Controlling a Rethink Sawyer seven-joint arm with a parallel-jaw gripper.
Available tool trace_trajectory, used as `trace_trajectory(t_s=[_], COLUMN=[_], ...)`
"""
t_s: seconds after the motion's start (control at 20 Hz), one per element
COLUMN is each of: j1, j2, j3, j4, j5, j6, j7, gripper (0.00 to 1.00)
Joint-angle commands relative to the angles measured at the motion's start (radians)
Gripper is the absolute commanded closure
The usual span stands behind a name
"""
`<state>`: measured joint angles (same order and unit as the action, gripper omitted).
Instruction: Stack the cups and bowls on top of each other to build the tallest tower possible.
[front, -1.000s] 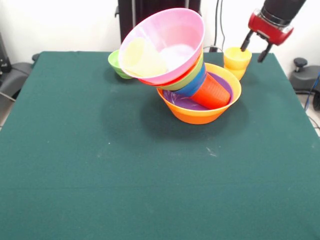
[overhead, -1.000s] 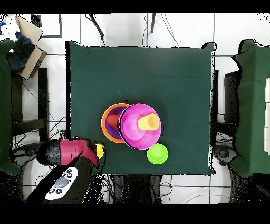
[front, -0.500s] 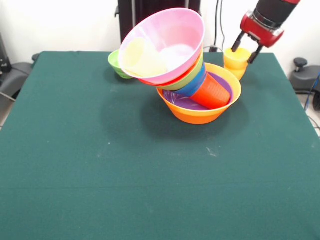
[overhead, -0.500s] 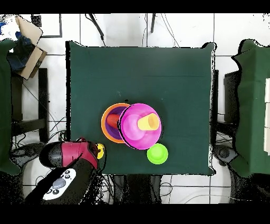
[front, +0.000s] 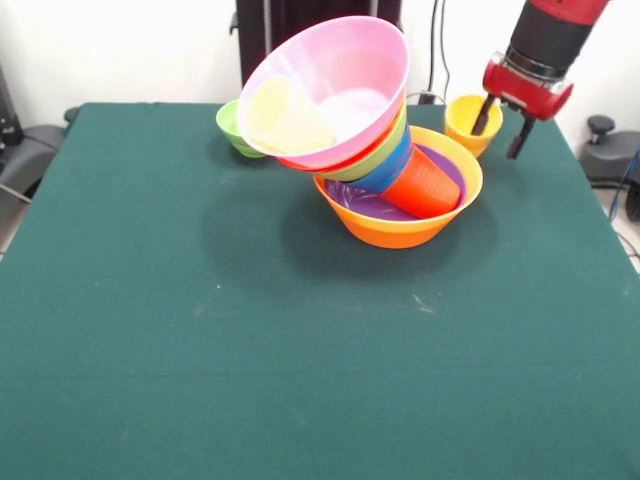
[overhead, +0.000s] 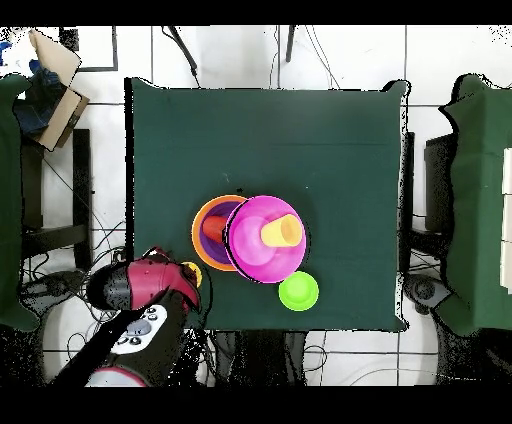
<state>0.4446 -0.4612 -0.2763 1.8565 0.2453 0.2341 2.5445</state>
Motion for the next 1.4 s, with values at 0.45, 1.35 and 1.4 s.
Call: trace_trajectory(t_s=[0.45,1.35,1.4], j1=[-0.036,0.063,0.097], j2=[0.012,0.054,0.075], j3=[0.183,0.051,0.008], j4=[0.081,0.037,0.018], j5=[0.030,0.050,0.054], j6=[-0.037,0.076,0.085], j7=[0.141,0.185,0.196], gripper=[0.00,0.00,0.00])
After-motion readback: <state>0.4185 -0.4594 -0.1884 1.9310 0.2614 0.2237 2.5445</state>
